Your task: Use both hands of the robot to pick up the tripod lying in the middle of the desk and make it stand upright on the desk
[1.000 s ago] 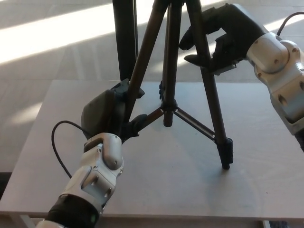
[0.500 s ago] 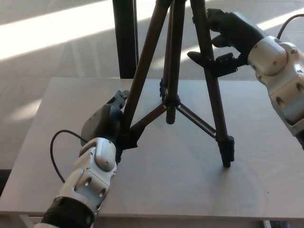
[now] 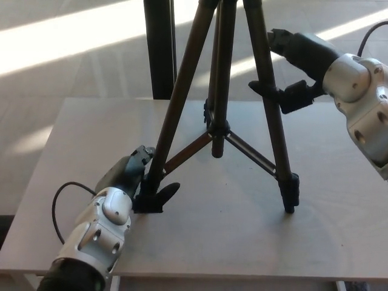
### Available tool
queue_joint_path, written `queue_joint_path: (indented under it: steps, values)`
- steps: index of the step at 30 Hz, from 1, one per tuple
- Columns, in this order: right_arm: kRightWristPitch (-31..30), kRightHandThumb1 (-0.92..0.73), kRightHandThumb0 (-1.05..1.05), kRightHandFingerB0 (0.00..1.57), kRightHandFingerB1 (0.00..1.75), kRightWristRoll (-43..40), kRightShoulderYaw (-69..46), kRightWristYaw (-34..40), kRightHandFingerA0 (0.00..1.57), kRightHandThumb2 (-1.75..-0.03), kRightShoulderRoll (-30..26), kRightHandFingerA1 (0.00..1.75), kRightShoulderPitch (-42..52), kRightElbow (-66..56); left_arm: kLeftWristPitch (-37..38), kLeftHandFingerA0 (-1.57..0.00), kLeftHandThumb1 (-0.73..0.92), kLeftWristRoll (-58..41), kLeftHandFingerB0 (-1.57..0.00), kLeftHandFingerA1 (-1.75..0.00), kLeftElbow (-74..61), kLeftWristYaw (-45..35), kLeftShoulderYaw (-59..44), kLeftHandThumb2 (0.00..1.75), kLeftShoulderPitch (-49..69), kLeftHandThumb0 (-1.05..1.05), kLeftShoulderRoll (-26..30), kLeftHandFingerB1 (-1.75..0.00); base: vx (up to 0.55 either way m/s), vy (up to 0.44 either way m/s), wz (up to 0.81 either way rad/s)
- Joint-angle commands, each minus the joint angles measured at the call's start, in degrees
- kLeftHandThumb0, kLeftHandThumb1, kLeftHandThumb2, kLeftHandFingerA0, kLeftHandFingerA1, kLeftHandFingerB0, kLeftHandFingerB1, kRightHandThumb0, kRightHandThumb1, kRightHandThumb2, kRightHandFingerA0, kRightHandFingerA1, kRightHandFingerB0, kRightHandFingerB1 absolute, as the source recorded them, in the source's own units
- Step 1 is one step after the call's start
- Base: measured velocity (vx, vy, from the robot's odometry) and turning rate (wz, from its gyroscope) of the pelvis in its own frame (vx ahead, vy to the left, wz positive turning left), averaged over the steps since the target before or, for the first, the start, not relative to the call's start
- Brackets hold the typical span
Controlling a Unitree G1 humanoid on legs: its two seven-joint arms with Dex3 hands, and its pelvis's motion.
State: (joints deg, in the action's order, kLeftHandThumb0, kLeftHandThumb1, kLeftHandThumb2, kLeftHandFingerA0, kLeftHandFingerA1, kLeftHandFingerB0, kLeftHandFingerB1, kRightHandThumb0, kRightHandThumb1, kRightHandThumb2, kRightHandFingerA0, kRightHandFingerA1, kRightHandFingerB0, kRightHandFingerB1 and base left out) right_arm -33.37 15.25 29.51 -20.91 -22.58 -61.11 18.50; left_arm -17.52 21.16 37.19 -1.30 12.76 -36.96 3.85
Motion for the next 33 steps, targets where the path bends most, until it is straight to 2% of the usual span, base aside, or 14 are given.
queue_joint_path:
  steps: [1,2,4,5,8,9,23,24,26,28,29,31,32,33]
  values:
    - [-7.2,-0.72,-1.05,0.0,0.0,-1.9,-3.4,-7.0,0.0,-0.65,-1.6,0.0,4.8,-6.7,-3.7,0.0,0.77,-3.1,0.0,-0.05,-0.8,-8.3,-0.7,0.69,2.9,-0.79,3.2,-0.19,0.0,0.0,0.0]
    - [-8.6,-0.72,-1.05,0.0,0.0,-2.5,-4.1,-7.9,0.0,-0.64,-1.8,0.0,5.8,-8.4,-3.8,0.0,0.71,-3.6,0.0,-0.08,-2.0,-9.7,-0.8,1.01,3.5,-1.03,3.8,0.0,0.0,0.0,0.0]
    - [-9.9,-0.73,-1.05,0.0,0.0,-3.0,-5.0,-9.5,0.0,-0.65,-3.0,0.0,8.1,-12.3,-2.2,0.0,0.7,-4.9,0.0,-0.11,-4.1,-11.5,-1.4,1.03,5.2,-1.04,5.0,0.0,0.0,0.0,0.0]
    - [-10.4,-0.58,-1.04,0.0,0.0,-2.9,-5.4,-10.1,0.0,-1.03,-3.8,0.33,9.6,-15.0,-1.6,0.0,0.7,-5.3,0.0,-0.11,-5.2,-12.3,-1.5,1.05,6.0,-1.05,5.8,0.0,0.0,0.0,0.0]
    - [-10.9,-0.59,-1.04,0.0,0.0,-3.6,-7.2,-11.3,0.0,-1.04,-6.0,0.31,14.3,-21.3,-1.0,0.0,0.71,-5.8,0.0,-0.11,-8.5,-13.9,-1.8,1.06,8.3,-1.05,7.8,0.0,0.0,0.0,0.0]
    - [-11.9,-0.74,-1.05,0.0,0.0,-5.3,-9.9,-12.3,0.0,-0.67,-8.1,0.0,19.9,-27.5,1.1,0.0,0.72,-6.8,0.0,-0.14,-11.6,-15.1,-3.1,1.06,11.3,-1.03,10.5,0.0,0.0,0.0,0.0]
    - [-9.8,-0.74,-1.05,0.0,0.0,-13.5,-35.4,-16.3,0.0,-0.63,-14.5,0.0,51.2,-46.0,3.8,0.0,0.73,-16.8,0.0,-0.11,-27.2,-21.1,-18.4,1.07,27.9,-1.05,20.7,-0.07,0.0,0.0,0.0]
    - [-9.8,-0.62,-1.05,0.0,0.0,-14.1,-38.5,-16.7,0.0,-0.88,-14.7,0.0,53.3,-46.7,5.6,0.0,0.74,-17.5,0.0,-0.12,-28.1,-21.4,-20.1,1.08,30.1,-1.05,21.4,-0.04,0.0,0.0,0.0]
    - [-10.0,-0.63,-1.03,0.0,0.0,-14.9,-42.8,-17.3,0.0,-0.88,-14.7,0.0,56.0,-47.7,6.9,0.0,0.75,-19.3,0.0,-0.06,-29.5,-22.1,-22.9,1.06,33.0,-1.04,21.8,0.0,0.0,0.0,0.0]
    - [-9.6,-0.61,-1.01,0.0,0.0,-18.9,-53.1,-18.3,0.0,-0.85,-12.0,0.0,60.3,-48.1,6.7,0.0,0.75,-23.5,0.0,-0.09,-32.0,-25.2,-29.0,1.1,38.4,-1.05,23.2,-0.05,0.0,0.0,0.0]
    - [-9.9,-0.73,-0.99,0.0,0.0,-21.9,-58.4,-19.5,0.0,-0.62,-10.5,0.0,61.4,-47.1,4.6,0.0,0.77,-24.9,0.0,-0.12,-34.1,-25.3,-32.0,1.09,40.7,-1.05,23.2,-0.06,0.0,0.0,0.0]
    - [-10.9,-0.58,-0.98,0.0,0.0,-25.1,-67.3,-20.8,0.0,-0.85,-9.0,0.0,64.0,-46.4,3.5,0.0,0.73,-26.8,0.0,-0.16,-36.4,-24.9,-37.9,1.08,45.7,-1.03,22.7,-0.07,0.0,0.0,0.0]
    - [-9.8,-0.72,-0.96,0.0,0.0,-26.1,-72.2,-21.6,0.0,-0.61,-8.6,0.0,66.1,-45.7,4.3,0.0,0.75,-28.1,0.0,-0.15,-37.1,-25.3,-41.3,1.08,48.6,-1.05,22.6,-0.04,0.0,0.0,0.0]
    - [-10.0,-0.61,-1.05,0.0,0.0,-26.1,-75.2,-20.9,0.0,-1.0,-8.0,0.13,66.7,-45.7,5.7,0.0,0.68,-30.2,0.0,-0.25,-36.7,-25.8,-43.9,1.06,49.7,-0.93,21.9,-0.09,0.0,0.0,0.0]
